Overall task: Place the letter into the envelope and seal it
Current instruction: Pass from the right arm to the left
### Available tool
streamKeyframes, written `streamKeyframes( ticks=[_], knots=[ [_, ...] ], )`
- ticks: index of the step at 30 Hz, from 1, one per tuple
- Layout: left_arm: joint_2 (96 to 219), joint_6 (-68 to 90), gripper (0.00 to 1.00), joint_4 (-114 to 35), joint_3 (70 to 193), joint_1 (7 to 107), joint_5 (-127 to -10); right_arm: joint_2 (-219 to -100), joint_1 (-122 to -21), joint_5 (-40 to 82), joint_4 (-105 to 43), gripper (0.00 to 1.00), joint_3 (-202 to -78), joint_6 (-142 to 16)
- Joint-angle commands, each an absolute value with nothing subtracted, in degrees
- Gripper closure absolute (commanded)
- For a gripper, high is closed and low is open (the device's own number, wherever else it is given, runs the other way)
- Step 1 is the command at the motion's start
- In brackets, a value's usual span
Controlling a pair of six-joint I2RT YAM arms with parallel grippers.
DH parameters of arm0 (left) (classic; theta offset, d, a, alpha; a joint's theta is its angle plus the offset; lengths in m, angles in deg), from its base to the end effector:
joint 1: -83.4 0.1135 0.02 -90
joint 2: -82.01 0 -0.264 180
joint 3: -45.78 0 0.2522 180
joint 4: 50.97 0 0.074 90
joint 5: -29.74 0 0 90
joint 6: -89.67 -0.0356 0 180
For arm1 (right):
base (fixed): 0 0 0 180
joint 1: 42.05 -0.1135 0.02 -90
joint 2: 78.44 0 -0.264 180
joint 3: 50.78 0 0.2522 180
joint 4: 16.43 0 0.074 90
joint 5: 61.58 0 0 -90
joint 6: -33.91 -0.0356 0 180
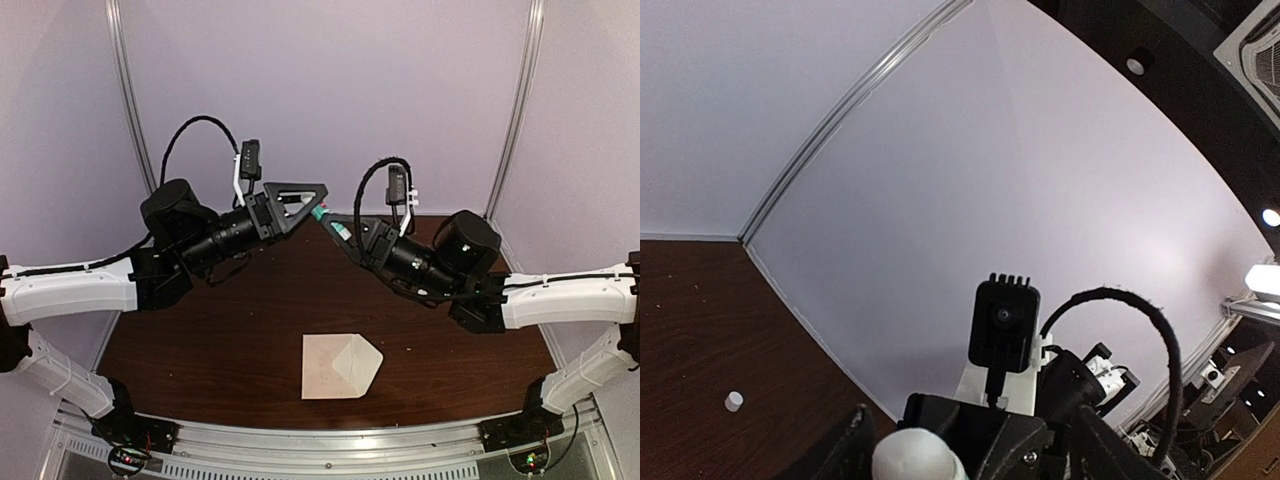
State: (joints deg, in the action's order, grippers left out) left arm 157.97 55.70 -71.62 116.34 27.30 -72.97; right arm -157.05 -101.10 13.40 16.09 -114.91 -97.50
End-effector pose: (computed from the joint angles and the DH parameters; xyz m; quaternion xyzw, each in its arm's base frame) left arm 0.1675 -0.2633 0.3745 0.0883 0.6032 -0.6928 0.3852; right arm 0.1541 0.2750 0.3428 -0.1938 0.5594 0.6658 0.4542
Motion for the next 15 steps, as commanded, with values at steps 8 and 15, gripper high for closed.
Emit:
streamKeyframes(
  ticks=[8,15],
  knots=[
    [158.79,57.99,0.53,-76.01,116.76,26.99,-73.08,-158.4,-101.99,14.13,17.35,0.99,-117.19,-97.2],
    [159.68,58.72,0.72,-76.01,116.85,26.99,-73.69,-158.59,-101.99,14.98,17.15,0.98,-117.09,-97.42]
  ],
)
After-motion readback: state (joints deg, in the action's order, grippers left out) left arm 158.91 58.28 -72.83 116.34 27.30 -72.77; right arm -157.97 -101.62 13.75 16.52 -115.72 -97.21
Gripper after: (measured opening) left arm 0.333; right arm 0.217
